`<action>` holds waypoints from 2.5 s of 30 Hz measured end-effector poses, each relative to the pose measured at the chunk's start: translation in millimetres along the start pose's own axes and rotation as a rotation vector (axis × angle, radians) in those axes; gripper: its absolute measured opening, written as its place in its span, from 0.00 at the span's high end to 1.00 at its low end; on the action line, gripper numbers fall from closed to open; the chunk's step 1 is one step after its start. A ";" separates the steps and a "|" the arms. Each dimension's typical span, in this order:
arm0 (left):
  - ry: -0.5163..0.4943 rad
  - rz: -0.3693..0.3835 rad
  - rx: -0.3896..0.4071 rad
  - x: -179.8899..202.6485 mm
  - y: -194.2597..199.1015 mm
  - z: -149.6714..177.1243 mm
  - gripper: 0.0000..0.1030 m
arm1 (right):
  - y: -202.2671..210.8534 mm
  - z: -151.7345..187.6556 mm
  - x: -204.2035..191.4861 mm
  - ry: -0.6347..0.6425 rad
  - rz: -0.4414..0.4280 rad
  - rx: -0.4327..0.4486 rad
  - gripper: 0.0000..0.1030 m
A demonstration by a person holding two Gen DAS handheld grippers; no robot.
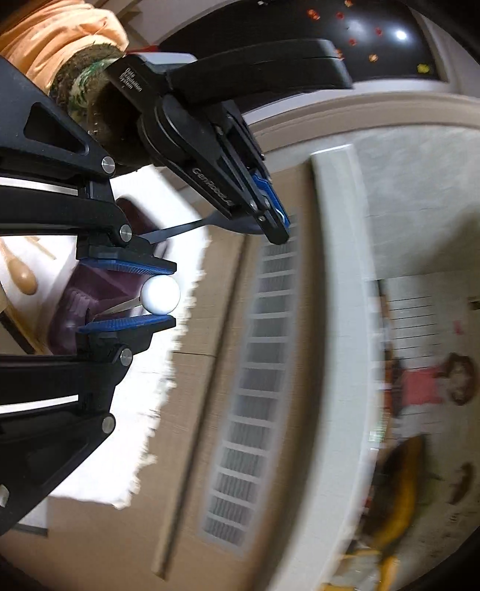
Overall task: Organize utensils
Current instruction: 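Lower both spoons into the purple caddy and open both grippers, then grasp the wooden spoon with the left gripper, then lift the wooden spoon with left tool while right grasps a black-handled metal spoon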
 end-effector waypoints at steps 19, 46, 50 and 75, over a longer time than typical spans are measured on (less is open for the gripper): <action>0.026 0.141 -0.324 1.1 81.6 127.0 0.46 | 34.0 94.4 21.4 0.050 0.110 -0.067 0.39; -0.231 0.215 -0.705 90.0 40.5 248.8 0.48 | 42.5 207.7 37.5 0.020 0.155 -0.198 0.14; -0.261 0.203 -0.659 91.4 44.1 243.2 0.70 | 43.2 205.1 34.2 0.039 0.186 -0.205 0.14; 0.134 0.120 -0.365 -58.6 150.1 163.3 0.70 | 34.3 199.0 -2.5 0.099 0.202 -0.216 0.07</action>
Point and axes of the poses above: each gripper's, at about its wrist camera, not at the fingertips, and y roughly against the way its jaws point, x to its right, z to its underside, the point moved 10 cm from there along -y, roughly the way its jaws point, and after that the axes turned 1 degree about -z, right-handed, at the moved point
